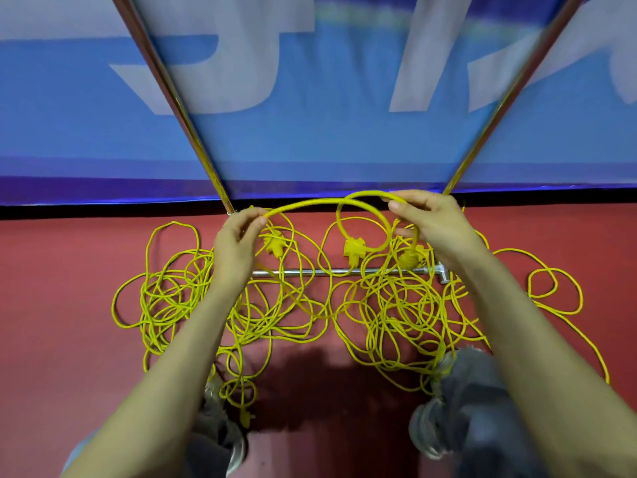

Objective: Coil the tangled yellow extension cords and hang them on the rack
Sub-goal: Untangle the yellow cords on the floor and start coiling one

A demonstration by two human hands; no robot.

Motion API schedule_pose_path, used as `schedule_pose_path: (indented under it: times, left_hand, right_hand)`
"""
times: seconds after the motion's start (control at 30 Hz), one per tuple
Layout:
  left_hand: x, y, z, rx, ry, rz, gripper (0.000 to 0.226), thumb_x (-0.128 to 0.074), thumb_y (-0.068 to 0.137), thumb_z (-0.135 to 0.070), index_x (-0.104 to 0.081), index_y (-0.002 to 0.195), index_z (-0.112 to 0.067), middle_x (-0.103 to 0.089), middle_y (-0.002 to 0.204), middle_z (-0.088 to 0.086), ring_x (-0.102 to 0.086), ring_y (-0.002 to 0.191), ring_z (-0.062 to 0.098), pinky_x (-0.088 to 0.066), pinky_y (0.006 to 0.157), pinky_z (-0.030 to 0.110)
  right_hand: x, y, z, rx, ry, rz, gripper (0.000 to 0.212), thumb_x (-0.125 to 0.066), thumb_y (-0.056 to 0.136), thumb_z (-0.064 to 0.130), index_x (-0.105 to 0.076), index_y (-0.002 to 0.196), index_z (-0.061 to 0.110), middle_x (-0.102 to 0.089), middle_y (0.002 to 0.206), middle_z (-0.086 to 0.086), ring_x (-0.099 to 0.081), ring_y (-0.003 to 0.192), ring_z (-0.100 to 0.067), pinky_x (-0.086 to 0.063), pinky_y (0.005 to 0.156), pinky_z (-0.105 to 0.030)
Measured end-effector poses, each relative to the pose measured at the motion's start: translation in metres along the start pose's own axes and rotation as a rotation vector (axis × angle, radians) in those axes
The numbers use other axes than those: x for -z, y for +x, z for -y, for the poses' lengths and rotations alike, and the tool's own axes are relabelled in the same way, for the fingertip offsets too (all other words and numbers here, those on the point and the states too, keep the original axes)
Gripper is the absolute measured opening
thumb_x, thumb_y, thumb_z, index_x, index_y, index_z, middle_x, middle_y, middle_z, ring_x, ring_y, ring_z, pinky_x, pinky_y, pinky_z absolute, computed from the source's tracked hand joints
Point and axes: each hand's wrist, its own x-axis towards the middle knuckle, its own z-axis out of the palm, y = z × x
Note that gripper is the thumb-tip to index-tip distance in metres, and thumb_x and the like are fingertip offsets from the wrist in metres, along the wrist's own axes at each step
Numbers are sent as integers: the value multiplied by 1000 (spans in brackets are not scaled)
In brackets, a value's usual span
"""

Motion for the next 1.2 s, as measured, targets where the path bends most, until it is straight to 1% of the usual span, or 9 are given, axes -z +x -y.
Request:
schedule_pose_path:
  times: [0.2,0.27,0.37,0.53,0.63,0.83,0.93,1.03,1.2]
  left_hand:
    - [-22,-15,-31,-573,260,282,12,-70,83,-13,-74,93,-6,-57,88,2,-48,82,-2,-34,77,2]
    - [-29,-18,-41,-474,159,282,16,-75,80,-15,-66,93,-11,-59,83,-5,-53,79,-3,-37,74,4]
    - [-32,-19,-46,-308,16,268,34,-79,76,-12,-53,96,-18,-60,80,-10,-57,78,-1,-43,74,9]
    - [-32,-19,-42,-304,42,194,30,-77,76,-32,-58,97,-22,-56,93,-8,-56,80,10,-43,73,18]
    - [-22,-11,-36,-142,-34,320,13,-68,87,-31,-62,99,-29,-62,96,-9,-58,85,7,-45,78,24]
    - [-15,-8,-21,29,-57,636,18,-54,97,-21,-60,113,-28,-65,106,-3,-57,94,1,-45,87,18]
    - [-18,-9,-18,110,-156,504,15,-59,94,-12,-60,107,-19,-65,91,15,-58,85,15,-47,81,26]
    - [-17,-6,-18,111,-243,180,20,-67,88,-8,-58,100,-21,-63,79,5,-57,75,13,-46,71,20]
    - [-9,-3,-21,-277,96,135,8,-69,86,-11,-70,94,-14,-65,89,1,-56,76,1,-43,74,10]
  right_hand:
    - [-29,-5,-6,48,-150,214,15,-62,89,11,-68,102,17,-71,94,-8,-59,79,-4,-45,74,-18]
    - [-39,-11,-5,6,-67,330,13,-58,91,12,-67,99,17,-69,93,-19,-58,78,-14,-43,71,-21]
    - [-46,-14,-3,34,3,414,15,-53,94,10,-67,98,14,-71,87,-2,-66,74,-8,-48,68,-19]
    - [-49,-17,5,101,52,359,16,-55,92,6,-68,97,15,-69,72,9,-56,63,-2,-48,62,-15]
    - [-48,-16,7,74,149,317,17,-54,92,6,-68,98,14,-67,74,5,-51,61,-3,-45,59,-15]
    - [-36,-14,14,-4,401,289,17,-48,94,7,-64,99,9,-67,75,3,-51,59,-5,-46,58,-19]
    - [-24,-8,16,-3,490,223,18,-46,95,8,-63,100,9,-66,76,2,-53,60,-6,-49,59,-22]
    - [-13,-3,12,10,350,190,18,-46,97,11,-64,100,11,-72,85,-1,-67,74,-11,-57,77,-29]
    - [-10,0,8,2,223,200,18,-44,99,15,-62,103,12,-71,102,-7,-70,91,-16,-53,85,-28]
